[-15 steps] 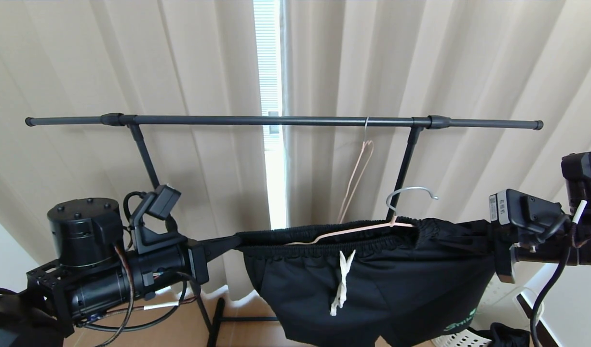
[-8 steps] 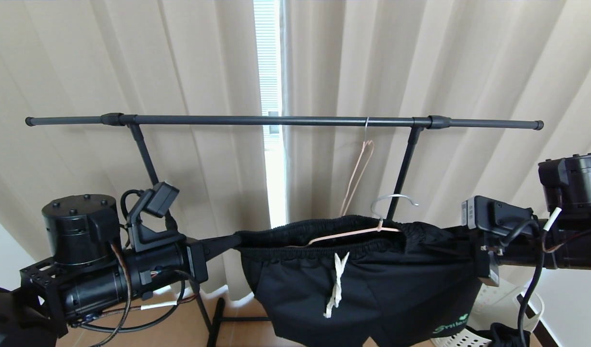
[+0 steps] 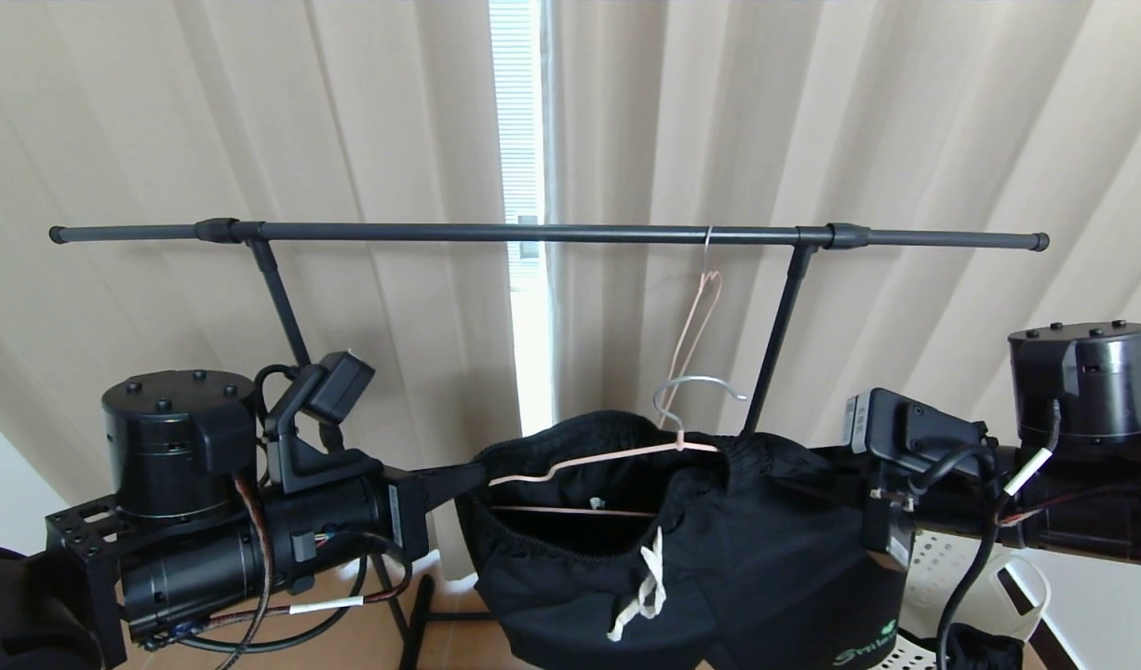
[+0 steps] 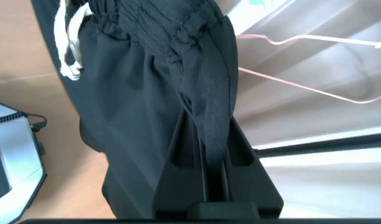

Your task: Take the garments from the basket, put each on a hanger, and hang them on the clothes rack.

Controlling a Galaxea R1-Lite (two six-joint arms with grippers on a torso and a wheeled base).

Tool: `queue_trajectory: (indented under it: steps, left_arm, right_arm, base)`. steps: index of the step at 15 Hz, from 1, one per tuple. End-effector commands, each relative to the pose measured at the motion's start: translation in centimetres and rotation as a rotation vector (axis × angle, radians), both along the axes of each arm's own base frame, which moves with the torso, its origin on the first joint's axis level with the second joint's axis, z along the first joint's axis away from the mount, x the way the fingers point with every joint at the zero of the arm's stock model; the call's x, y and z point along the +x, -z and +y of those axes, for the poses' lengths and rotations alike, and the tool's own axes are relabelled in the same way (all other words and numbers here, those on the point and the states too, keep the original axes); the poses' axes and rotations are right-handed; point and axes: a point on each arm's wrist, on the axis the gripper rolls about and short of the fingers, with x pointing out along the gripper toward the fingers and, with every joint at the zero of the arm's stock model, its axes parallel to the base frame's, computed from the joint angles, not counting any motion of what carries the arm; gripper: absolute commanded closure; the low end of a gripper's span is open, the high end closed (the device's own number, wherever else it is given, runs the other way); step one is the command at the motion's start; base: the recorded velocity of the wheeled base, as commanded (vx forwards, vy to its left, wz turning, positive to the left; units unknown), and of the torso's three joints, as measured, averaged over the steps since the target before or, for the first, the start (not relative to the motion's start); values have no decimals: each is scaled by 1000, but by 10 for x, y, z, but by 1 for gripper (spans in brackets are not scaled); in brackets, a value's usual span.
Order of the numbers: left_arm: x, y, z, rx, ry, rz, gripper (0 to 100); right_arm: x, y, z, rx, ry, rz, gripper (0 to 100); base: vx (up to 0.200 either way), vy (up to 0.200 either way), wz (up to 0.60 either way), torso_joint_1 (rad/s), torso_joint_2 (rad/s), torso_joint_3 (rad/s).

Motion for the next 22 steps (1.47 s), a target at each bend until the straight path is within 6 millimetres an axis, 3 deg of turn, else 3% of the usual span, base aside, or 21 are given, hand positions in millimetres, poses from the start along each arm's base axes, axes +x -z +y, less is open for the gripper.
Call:
queue_trajectory:
  steps: [1, 13, 22]
  left_arm:
    - [-4, -2, -6, 0, 19, -8, 100]
    - [-34, -30, -12, -84, 82, -88, 100]
    - [-37, -25, -10, -55, 91, -92, 100]
  right_arm:
    - [-5, 2, 8, -8, -21, 7, 100]
    - [-7, 29, 42, -26, -15, 49, 100]
    - [2, 22, 56, 139, 56, 58, 100]
  base:
    - [0, 0, 0, 0, 0, 0]
    - [0, 0, 0, 0, 0, 0]
    - [0, 0, 0, 0, 0, 0]
